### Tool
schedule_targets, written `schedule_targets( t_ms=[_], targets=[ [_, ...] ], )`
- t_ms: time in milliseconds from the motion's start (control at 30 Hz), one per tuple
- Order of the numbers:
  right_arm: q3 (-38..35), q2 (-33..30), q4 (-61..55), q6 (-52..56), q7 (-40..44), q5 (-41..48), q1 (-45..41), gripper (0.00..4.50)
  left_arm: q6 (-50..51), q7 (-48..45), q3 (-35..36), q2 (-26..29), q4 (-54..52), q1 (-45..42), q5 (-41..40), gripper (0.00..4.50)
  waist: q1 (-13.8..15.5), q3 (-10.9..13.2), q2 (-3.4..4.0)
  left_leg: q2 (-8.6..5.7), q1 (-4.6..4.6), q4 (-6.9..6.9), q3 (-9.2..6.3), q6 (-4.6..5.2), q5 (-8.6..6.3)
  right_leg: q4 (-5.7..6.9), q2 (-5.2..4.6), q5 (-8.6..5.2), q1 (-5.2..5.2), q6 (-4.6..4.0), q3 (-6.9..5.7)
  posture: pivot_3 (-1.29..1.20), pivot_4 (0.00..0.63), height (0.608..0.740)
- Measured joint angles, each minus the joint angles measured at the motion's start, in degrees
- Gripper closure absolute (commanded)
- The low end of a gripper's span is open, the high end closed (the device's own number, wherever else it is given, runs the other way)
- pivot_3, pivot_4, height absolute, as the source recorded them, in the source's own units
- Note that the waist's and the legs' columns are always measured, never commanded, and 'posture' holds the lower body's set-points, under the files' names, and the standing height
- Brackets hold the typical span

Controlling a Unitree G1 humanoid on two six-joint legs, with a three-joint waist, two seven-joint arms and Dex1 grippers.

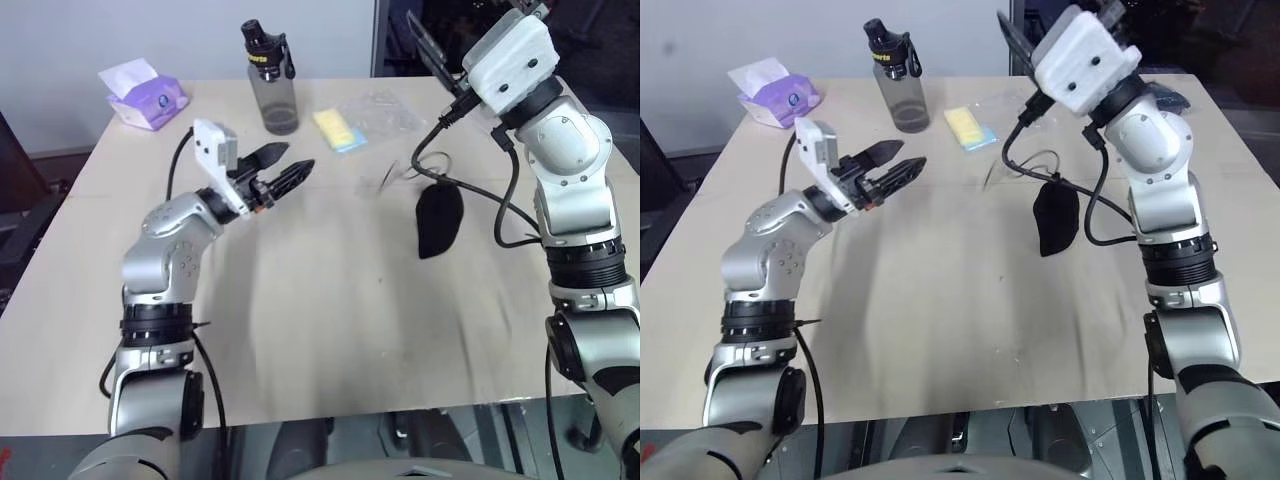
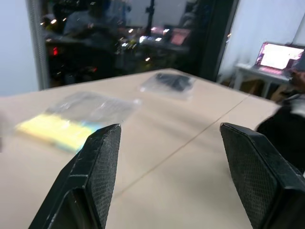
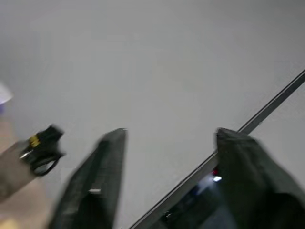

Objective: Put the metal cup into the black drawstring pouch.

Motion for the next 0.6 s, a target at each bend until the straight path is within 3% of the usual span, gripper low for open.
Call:
schedule_targets(
  t_ms=[200, 333, 400, 500, 600],
  targets=[
    [-6.4, -2.3, -1.1, 4.3, 1.0, 5.8, 4.1, 0.5, 2.6, 0.4, 0.5, 4.5, -5.9, 11.6, 0.3, 1.08, 0.0, 0.0, -0.04, 0.02, 0.02, -0.03, 0.01, 0.0, 0.0, -0.03, -0.01, 0.0, 0.02, -0.01, 0.0, 0.0, 0.15, 0.74],
    [-11.3, -3.8, -0.9, 11.3, 9.5, 17.5, 16.8, 0.5, 1.0, -0.5, 0.5, 6.6, -8.2, 20.9, 2.5, 1.08, 0.6, -0.1, -0.13, 0.05, 0.12, -0.03, -0.03, 0.01, -0.01, -0.11, -0.02, -0.01, 0.21, -0.02, -0.07, 0.0, 0.15, 0.74],
    [-14.0, -4.3, -0.2, 19.1, 17.2, 27.1, 29.6, 0.5, -0.9, -1.0, 0.3, 7.2, -10.2, 27.7, 4.5, 1.08, 1.1, -0.1, -0.14, 0.06, 0.1, -0.05, 0.02, 0.02, -0.01, -0.18, -0.04, -0.01, 0.22, -0.02, -0.04, 0.0, 0.15, 0.74],
    [-14.2, -4.4, 1.2, 23.5, 23.5, 32.4, 38.5, 0.5, -3.0, -0.9, -0.8, 6.4, -12.1, 33.0, 6.8, 1.08, 1.3, 0.1, 0.22, 0.02, 0.18, -0.03, 0.24, 0.02, -0.01, -0.13, -0.05, -0.02, 0.16, -0.01, 0.16, 0.0, 0.15, 0.74],
    [-14.2, -5.1, 2.6, 21.6, 28.1, 33.0, 41.4, 0.5, -5.4, -0.2, -2.2, 5.0, -13.6, 34.8, 8.2, 1.08, 1.2, 0.0, 0.23, 0.03, 0.53, -0.02, 0.33, 0.02, -0.01, -0.11, -0.01, -0.16, 0.45, -0.22, 0.22, 0.0, 0.15, 0.74]
  ],
)
